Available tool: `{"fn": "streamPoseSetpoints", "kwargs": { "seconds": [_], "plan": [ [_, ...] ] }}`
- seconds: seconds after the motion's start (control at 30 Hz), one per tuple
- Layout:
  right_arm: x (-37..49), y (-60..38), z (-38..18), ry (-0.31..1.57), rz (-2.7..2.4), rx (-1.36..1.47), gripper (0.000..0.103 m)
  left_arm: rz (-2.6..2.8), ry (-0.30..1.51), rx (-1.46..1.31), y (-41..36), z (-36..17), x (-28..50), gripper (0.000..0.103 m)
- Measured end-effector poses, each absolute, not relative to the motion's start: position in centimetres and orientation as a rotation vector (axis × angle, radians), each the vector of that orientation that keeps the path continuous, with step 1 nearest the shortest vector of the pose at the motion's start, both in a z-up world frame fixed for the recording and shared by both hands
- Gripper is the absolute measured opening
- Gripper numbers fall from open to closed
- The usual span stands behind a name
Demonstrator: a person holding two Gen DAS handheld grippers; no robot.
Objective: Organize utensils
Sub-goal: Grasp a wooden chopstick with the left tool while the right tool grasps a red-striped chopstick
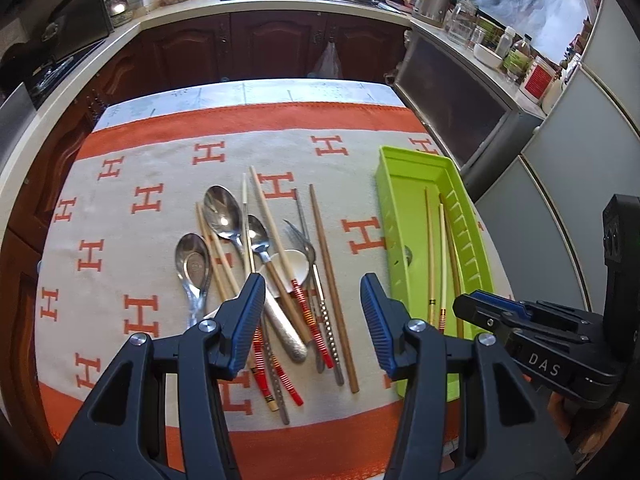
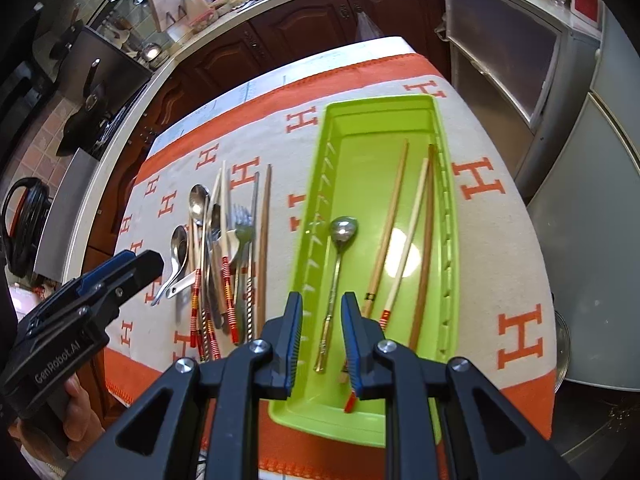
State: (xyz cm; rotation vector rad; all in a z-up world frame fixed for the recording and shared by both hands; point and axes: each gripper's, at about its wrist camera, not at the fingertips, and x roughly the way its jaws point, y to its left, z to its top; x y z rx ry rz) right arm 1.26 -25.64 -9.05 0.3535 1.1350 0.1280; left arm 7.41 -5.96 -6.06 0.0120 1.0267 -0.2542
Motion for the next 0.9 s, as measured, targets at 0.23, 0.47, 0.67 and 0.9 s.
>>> {"fn": "streamPoseSetpoints", "kwargs": {
  "seconds": [0.23, 0.47, 0.67, 0.9],
  "plan": [
    [1.3, -23.3, -8.5, 1.136, 0.148, 0.306, 0.019, -0.203, 1.013, -0.007, -3.0, -5.8, 7.3, 0.046],
    [2.0, -21.5, -8.7, 1.151, 0.172, 0.281, 0.019, -0.149, 1.018, -0.023, 0.0, -6.5, 7.4, 0.046],
    [3.2, -19.9, -8.9, 1.144, 0.209, 0.278, 0.019, -0.113, 1.041, -0.044, 2.2, -7.7, 8.1, 0.046],
    [5.1, -17.3, -9.4, 1.124, 0.29, 0.237, 0.019, -0.113, 1.057, -0.05, 3.5, -9.1, 8.9, 0.046]
  ]
}}
